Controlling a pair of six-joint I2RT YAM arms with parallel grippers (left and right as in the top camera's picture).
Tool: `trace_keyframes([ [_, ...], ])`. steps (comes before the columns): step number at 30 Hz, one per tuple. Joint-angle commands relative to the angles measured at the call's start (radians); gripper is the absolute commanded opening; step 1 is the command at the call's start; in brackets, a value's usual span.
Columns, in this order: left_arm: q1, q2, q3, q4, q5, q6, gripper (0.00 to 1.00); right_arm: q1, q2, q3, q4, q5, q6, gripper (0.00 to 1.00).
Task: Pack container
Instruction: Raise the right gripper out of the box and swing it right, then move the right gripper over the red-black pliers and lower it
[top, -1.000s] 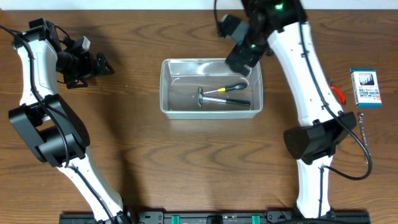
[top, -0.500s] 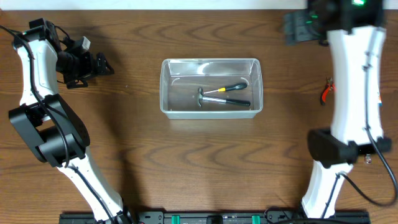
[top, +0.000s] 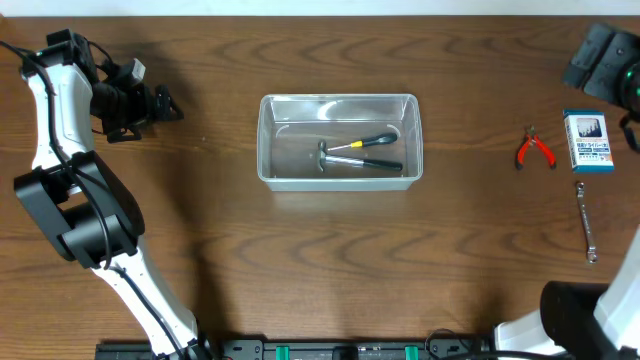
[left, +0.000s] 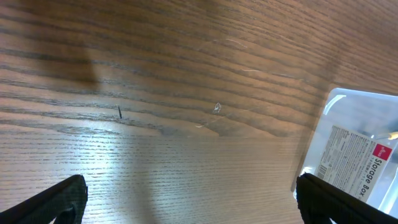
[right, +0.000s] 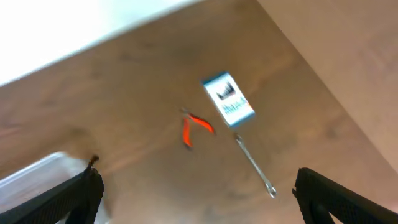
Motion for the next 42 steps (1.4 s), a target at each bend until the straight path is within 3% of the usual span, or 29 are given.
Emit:
trace_keyframes([
  [1, 0.002, -0.030, 0.020, -0.003, -0.005, 0.001, 0.98, -0.043, 0.045, -0.119, 0.036, 0.034, 0.067, 0.99],
  [10, 0.002, -0.030, 0.020, -0.003, -0.005, 0.001, 0.98, -0.057, 0.048, -0.338, 0.171, -0.045, 0.045, 0.99],
  [13, 0.002, -0.030, 0.020, -0.003, -0.005, 0.001, 0.98, -0.077, 0.052, -0.386, 0.225, -0.161, -0.063, 0.99],
  [16, 0.002, -0.030, 0.020, -0.003, -0.005, 0.001, 0.98, -0.119, 0.064, -0.404, 0.248, -0.302, -0.155, 0.99],
  [27, 0.002, -0.030, 0.020, -0.003, -0.005, 0.001, 0.98, -0.264, 0.095, -0.414, 0.238, -0.446, -0.220, 0.95],
  [42, 0.002, -0.030, 0.020, -0.003, -0.005, 0.001, 0.98, -0.256, 0.208, -0.643, 0.373, -0.446, -0.233, 0.87],
])
